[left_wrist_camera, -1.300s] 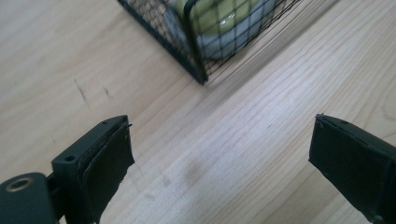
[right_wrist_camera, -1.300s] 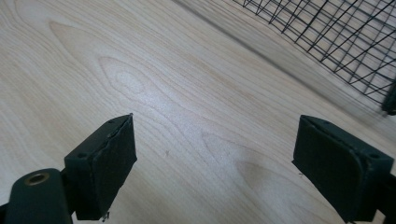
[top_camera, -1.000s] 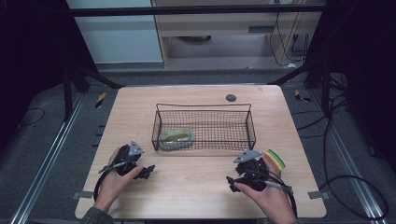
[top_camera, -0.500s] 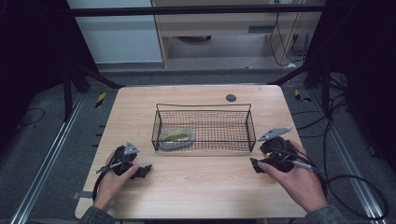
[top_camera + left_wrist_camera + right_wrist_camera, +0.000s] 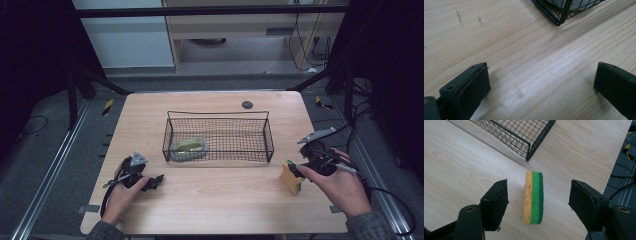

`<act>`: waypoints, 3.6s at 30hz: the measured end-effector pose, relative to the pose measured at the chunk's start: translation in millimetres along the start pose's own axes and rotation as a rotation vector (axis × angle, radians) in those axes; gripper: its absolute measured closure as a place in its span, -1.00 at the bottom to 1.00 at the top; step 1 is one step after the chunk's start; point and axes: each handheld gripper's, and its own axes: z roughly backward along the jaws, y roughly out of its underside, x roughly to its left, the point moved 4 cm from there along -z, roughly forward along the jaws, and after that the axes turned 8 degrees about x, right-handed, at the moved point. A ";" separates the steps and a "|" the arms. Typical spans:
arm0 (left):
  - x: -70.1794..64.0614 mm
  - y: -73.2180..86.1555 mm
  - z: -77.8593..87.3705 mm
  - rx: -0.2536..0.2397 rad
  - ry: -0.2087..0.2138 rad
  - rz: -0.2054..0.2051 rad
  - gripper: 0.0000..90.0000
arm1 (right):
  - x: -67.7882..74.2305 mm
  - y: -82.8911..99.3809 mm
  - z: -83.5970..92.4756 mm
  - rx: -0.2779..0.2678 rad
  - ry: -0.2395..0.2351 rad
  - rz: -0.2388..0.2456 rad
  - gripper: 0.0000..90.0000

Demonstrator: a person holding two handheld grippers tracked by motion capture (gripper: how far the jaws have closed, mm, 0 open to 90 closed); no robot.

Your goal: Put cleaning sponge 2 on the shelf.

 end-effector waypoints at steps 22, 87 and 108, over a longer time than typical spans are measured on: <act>0.3 -0.3 -0.6 -0.006 0.000 0.000 -1.00 | -6.6 10.5 -48.8 0.148 -0.059 -0.047 -0.04; 0.4 -0.4 -0.7 -0.008 0.000 -0.001 -1.00 | -24.1 -92.9 29.7 -0.129 0.050 -0.131 0.45; 0.5 -0.5 -0.7 -0.009 0.002 -0.003 -1.00 | -15.3 -111.6 24.6 -0.157 0.074 -0.134 0.44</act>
